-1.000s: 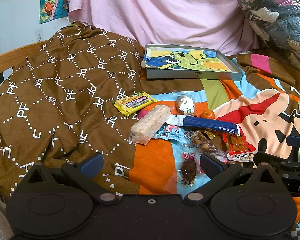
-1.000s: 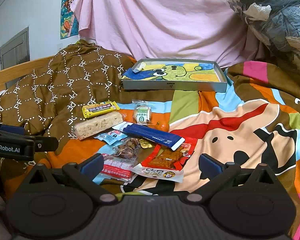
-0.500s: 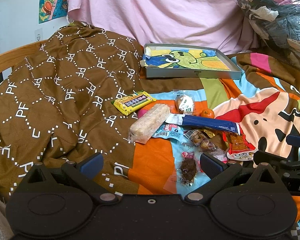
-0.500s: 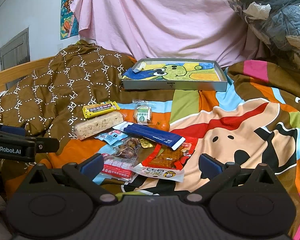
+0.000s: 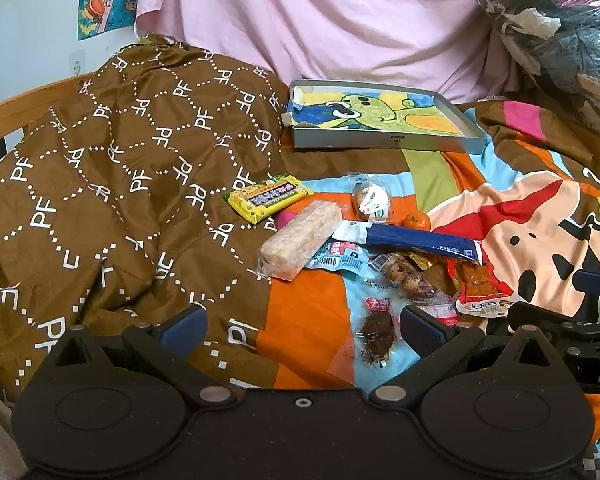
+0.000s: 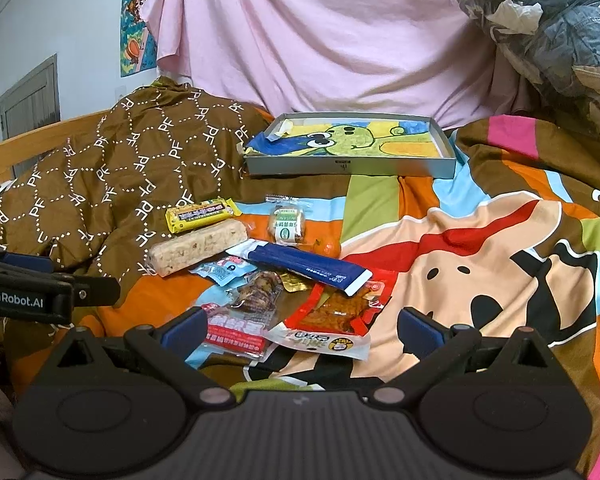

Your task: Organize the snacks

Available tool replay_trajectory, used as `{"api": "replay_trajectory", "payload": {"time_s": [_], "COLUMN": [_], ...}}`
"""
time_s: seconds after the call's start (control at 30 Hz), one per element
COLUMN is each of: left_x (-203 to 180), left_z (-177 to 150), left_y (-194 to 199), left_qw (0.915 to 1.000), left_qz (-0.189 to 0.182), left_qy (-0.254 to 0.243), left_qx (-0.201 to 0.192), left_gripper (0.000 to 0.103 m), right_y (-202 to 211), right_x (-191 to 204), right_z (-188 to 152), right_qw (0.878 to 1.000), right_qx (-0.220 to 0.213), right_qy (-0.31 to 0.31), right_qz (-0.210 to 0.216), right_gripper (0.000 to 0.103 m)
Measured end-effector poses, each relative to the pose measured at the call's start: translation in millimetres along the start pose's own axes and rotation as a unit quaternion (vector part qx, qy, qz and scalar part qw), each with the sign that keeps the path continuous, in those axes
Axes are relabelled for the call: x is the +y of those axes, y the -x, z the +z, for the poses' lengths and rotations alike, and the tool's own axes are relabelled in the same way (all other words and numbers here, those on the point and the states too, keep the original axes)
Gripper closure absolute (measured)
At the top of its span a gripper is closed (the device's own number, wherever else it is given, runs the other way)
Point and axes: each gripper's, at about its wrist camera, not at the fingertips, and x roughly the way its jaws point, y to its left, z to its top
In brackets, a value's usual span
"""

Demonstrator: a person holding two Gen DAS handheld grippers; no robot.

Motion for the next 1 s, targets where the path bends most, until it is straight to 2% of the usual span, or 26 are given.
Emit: {"api": "replay_trajectory", "payload": {"time_s": [0.27, 0.4, 0.53, 0.63, 0.7, 0.8, 0.87, 1.0], "left_x": [3.2, 4.0, 0.7, -5.7, -12.3, -19.0, -19.7, -15.8], "left_z": [2.0, 6.6, 16.4, 24.1, 27.3, 26.1, 22.0, 19.1], "left_y": [-11.6, -24.9, -42.2, -56.0, -64.8, -79.0, -86.0, -89.9], "left_qw": [0.9993, 0.9978, 0.9945, 0.9889, 0.9796, 0.9649, 0.9622, 0.9639], "left_qz": [-0.005, -0.014, -0.029, -0.05, -0.074, -0.098, -0.102, -0.125], "left_qy": [0.007, -0.002, -0.046, -0.1, -0.16, -0.223, -0.23, -0.208], "left_qx": [0.035, 0.065, 0.09, 0.098, 0.097, 0.099, 0.104, 0.11], "left_gripper": [0.001, 0.001, 0.001, 0.001, 0.001, 0.001, 0.001, 0.001], "right_y": [-7.0, -12.5, -20.7, -27.4, -32.5, -46.1, -54.7, -74.1], "right_x": [-2.8, -4.4, -8.1, -8.3, -8.4, -10.0, -13.0, -14.1], "right_z": [-2.0, -4.1, -5.0, -3.7, -1.4, 7.7, 17.6, 40.2], "right_qw": [1.0, 1.0, 0.999, 0.999, 0.999, 0.997, 0.995, 0.991], "right_qx": [0.012, 0.023, 0.034, 0.042, 0.049, 0.073, 0.085, 0.105], "right_qy": [-0.004, -0.006, -0.007, 0.002, 0.011, 0.022, 0.017, 0.009], "right_qz": [0.004, 0.011, 0.014, 0.013, 0.017, 0.033, 0.044, 0.077], "right_gripper": [0.0, 0.0, 0.0, 0.0, 0.0, 0.0, 0.0, 0.0]}}
